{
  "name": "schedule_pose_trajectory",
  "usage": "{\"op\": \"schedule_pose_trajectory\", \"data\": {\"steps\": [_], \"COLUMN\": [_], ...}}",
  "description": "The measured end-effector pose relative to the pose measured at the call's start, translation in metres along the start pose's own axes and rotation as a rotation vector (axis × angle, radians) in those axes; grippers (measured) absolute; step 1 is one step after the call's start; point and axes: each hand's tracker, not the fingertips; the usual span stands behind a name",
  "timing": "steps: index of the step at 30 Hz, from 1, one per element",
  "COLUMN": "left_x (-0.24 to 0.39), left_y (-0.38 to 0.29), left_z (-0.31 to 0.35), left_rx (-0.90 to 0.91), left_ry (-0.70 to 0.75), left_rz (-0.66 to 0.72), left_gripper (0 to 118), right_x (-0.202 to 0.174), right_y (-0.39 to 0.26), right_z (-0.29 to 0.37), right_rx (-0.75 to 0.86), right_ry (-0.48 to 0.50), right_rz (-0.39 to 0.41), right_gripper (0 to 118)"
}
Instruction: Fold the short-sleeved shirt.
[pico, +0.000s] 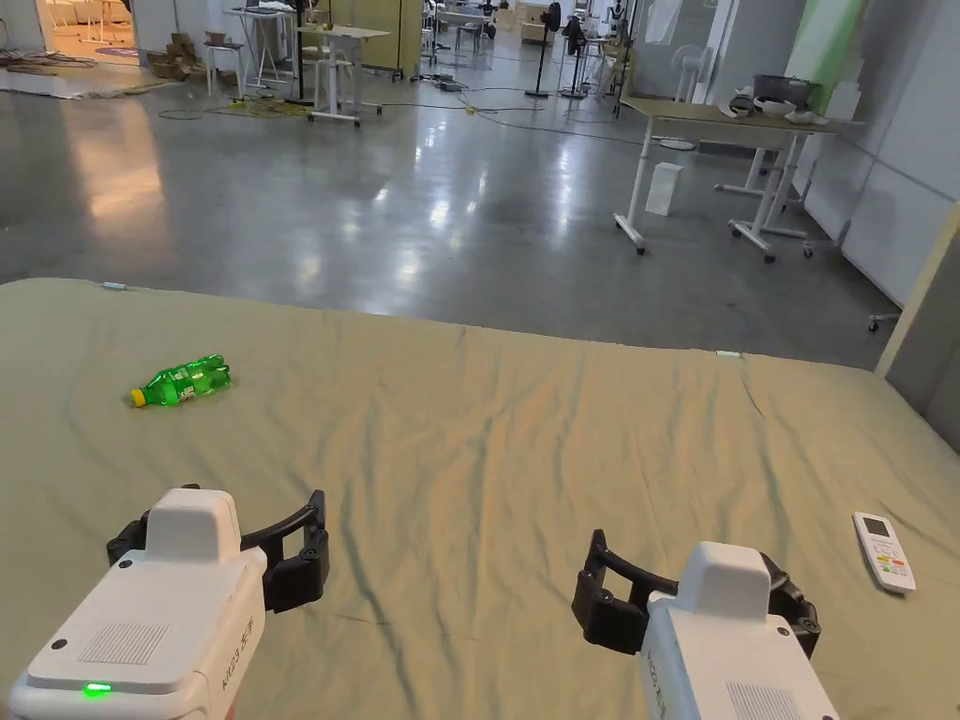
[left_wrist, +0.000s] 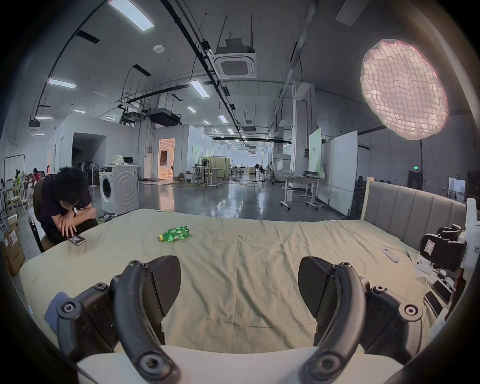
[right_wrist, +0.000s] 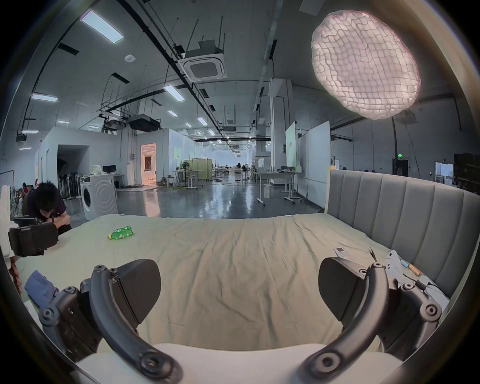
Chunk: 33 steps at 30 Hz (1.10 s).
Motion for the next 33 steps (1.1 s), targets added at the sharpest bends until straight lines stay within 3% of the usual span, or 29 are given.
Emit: {"op": "schedule_pose_trajectory", "data": {"steps": [15, 21, 26, 33], "left_x": [0.002, 0.004, 0.000, -0.005], "left_y": [-0.002, 0.001, -0.003, -0.006], "left_z": [0.009, 0.002, -0.002, -0.004], "left_rx": [0.073, 0.003, -0.032, -0.057], "left_ry": [0.024, 0.003, 0.013, 0.030], "left_rz": [-0.029, -0.034, 0.001, 0.012], "left_gripper": [98, 102, 102, 102], "right_x": [0.009, 0.005, 0.008, 0.007], "right_y": [0.011, 0.013, 0.015, 0.011], "right_z": [-0.006, -0.016, -0.017, -0.020], "right_rx": [-0.077, -0.193, -0.269, -0.277], "right_ry": [-0.059, -0.123, -0.087, -0.060], "right_rz": [-0.125, -0.097, -0.163, -0.153], "right_gripper": [118, 118, 118, 118]}}
